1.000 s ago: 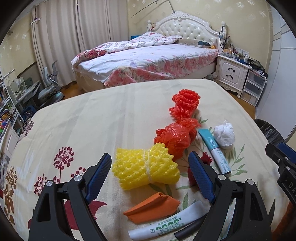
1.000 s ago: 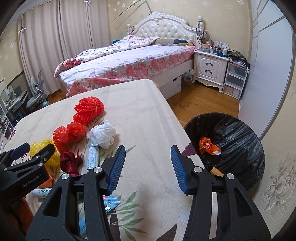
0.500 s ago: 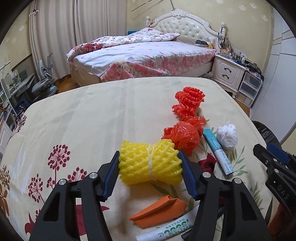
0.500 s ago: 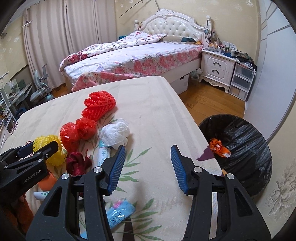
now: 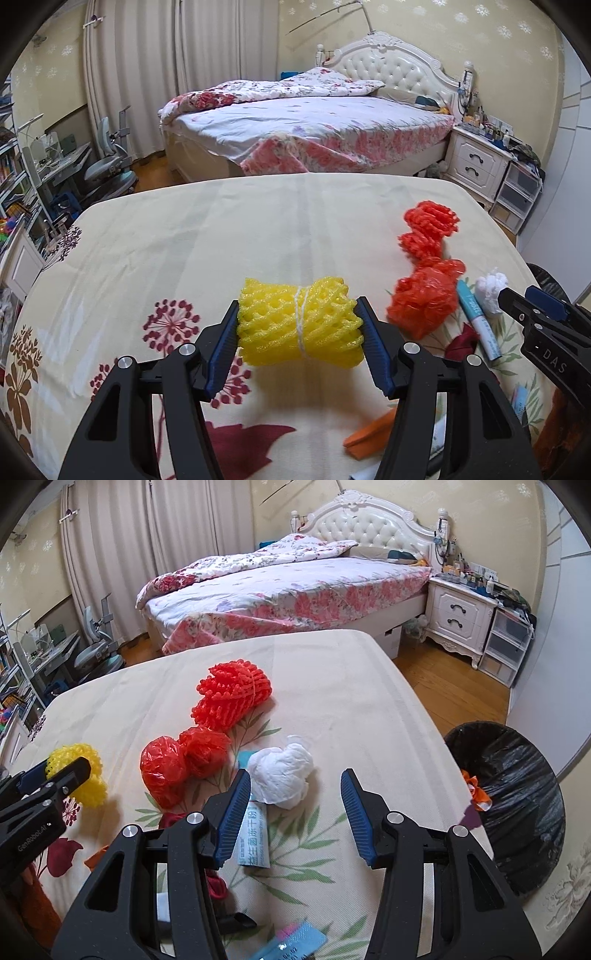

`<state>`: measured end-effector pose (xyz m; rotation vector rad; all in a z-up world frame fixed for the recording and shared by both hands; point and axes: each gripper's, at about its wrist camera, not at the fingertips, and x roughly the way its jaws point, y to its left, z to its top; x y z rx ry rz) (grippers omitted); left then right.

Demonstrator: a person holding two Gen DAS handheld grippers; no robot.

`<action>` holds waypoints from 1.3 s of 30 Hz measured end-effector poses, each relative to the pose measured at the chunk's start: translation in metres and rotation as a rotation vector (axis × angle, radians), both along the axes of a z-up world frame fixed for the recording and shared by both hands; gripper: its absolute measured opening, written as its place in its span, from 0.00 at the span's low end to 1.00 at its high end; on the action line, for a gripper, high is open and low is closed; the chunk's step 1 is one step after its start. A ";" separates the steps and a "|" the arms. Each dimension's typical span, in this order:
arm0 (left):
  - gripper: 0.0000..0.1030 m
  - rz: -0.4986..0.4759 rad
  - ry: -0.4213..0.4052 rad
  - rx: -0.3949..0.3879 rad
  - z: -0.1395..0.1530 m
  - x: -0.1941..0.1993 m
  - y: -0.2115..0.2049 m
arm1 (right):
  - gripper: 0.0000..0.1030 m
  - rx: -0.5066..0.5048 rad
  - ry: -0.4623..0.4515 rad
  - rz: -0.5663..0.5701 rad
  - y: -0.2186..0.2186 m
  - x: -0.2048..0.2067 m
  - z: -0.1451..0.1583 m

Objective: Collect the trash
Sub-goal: 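Grasp the yellow foam net with left gripper while right grasps the white tissue ball, then carry the yellow net and white tissue with both grippers over the bin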

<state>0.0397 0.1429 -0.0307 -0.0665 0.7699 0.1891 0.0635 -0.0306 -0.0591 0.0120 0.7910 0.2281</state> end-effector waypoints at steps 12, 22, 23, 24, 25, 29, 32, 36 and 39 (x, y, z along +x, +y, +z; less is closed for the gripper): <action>0.58 0.019 -0.004 -0.013 -0.001 0.000 0.013 | 0.27 -0.006 0.046 0.027 0.008 0.012 -0.007; 0.58 -0.017 -0.044 -0.012 0.011 -0.007 -0.004 | 0.24 -0.004 -0.011 0.007 -0.007 -0.005 0.008; 0.58 -0.025 -0.051 -0.013 0.013 -0.008 -0.008 | 0.24 -0.002 -0.016 0.000 -0.011 -0.006 0.010; 0.58 -0.034 -0.057 -0.014 0.015 -0.009 -0.012 | 0.24 -0.001 -0.022 -0.010 -0.016 -0.008 0.013; 0.58 -0.046 -0.063 -0.014 0.017 -0.010 -0.017 | 0.24 0.000 -0.027 -0.020 -0.021 -0.009 0.015; 0.58 -0.099 -0.089 -0.015 0.025 -0.013 -0.042 | 0.24 -0.001 -0.049 -0.073 -0.047 -0.016 0.021; 0.58 -0.148 -0.110 -0.015 0.030 -0.013 -0.064 | 0.24 -0.013 -0.067 -0.122 -0.069 -0.022 0.025; 0.58 -0.212 -0.126 -0.017 0.033 -0.010 -0.095 | 0.24 -0.023 -0.082 -0.195 -0.101 -0.029 0.028; 0.58 -0.261 -0.136 -0.027 0.034 -0.006 -0.119 | 0.24 -0.041 -0.095 -0.255 -0.125 -0.034 0.029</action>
